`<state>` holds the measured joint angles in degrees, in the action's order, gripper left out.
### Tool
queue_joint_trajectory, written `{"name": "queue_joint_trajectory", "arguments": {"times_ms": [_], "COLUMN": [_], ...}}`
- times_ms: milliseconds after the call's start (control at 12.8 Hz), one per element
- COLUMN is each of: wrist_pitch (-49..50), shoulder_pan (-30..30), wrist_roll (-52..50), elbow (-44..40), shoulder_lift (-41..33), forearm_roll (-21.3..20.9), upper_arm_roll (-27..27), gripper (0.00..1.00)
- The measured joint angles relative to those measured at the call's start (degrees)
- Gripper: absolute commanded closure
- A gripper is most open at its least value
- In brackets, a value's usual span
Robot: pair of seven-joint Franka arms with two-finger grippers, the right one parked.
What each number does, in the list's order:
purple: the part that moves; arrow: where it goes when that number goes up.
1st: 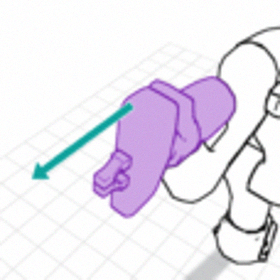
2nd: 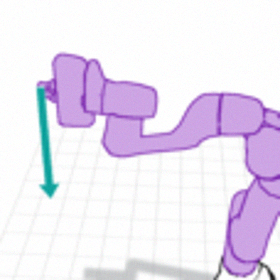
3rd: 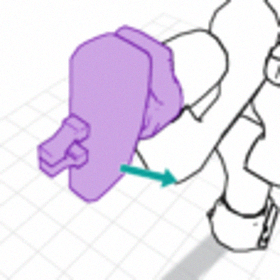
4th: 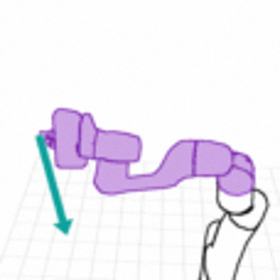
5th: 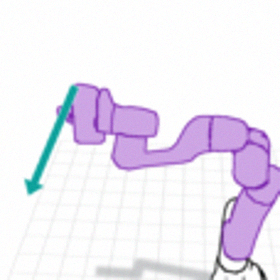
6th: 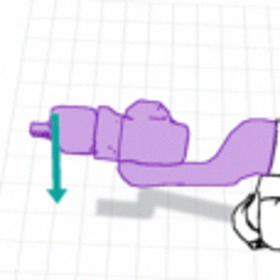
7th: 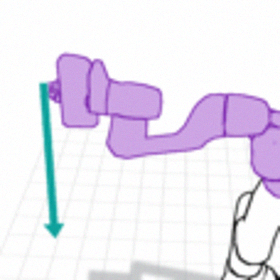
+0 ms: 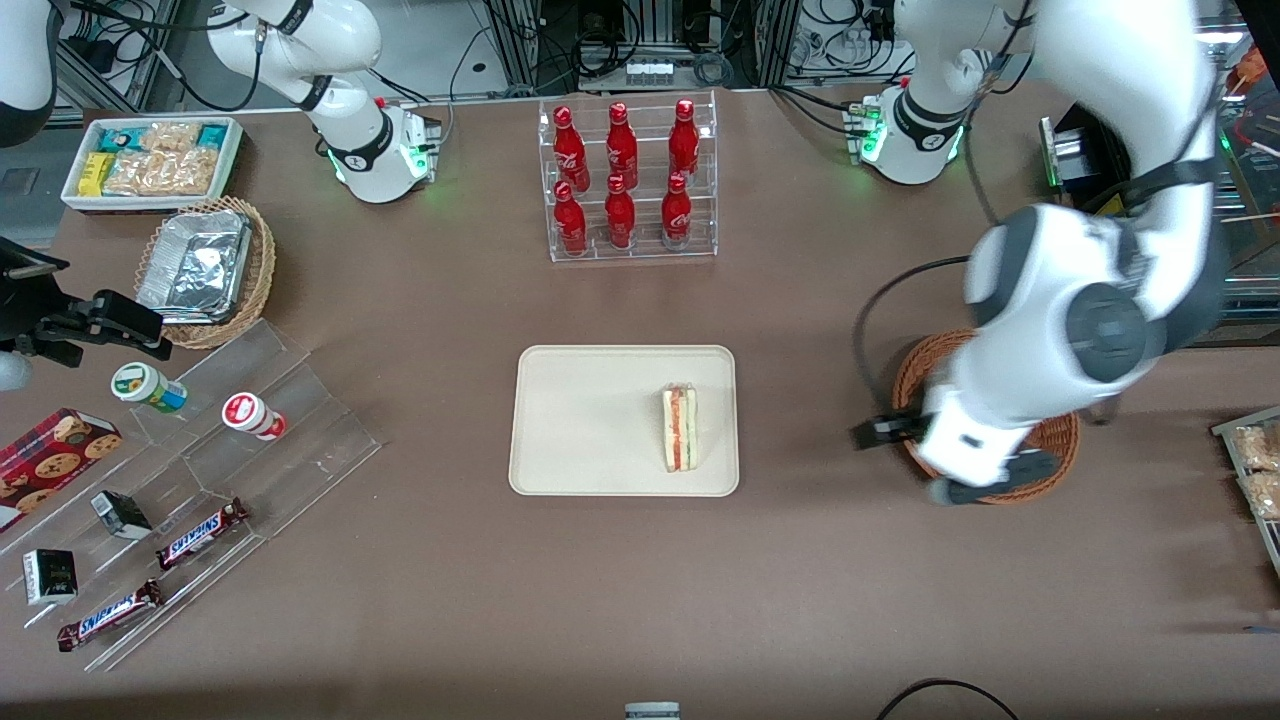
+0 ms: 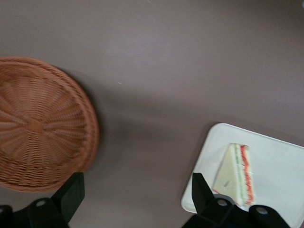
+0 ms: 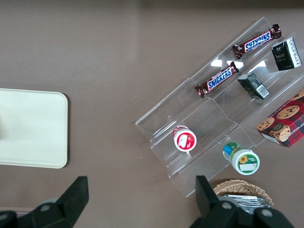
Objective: Place sandwich from basket to tray
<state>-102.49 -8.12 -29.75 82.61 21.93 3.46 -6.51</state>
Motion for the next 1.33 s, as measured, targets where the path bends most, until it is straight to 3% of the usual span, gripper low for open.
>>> {"name": "queue_joint_trajectory", "arguments": {"times_ms": [313,548,861,1330], "wrist_pitch": [-0.41,2.93,10.03,15.18], "shoulder_pan": [3.02,6.67,7.79,7.63], "wrist_roll": [7.29,14.95,21.27,21.58], "elbow": [11.09,16.49,15.26,11.22], "shoulder_lift": [-10.44,-18.8,-25.01,-24.97], "forearm_roll": [-4.14,-4.3,-4.3,-4.3], "upper_arm_roll": [-0.02,0.11,0.94,0.54], "gripper": [0.0,0.0,0.0,0.0]}}
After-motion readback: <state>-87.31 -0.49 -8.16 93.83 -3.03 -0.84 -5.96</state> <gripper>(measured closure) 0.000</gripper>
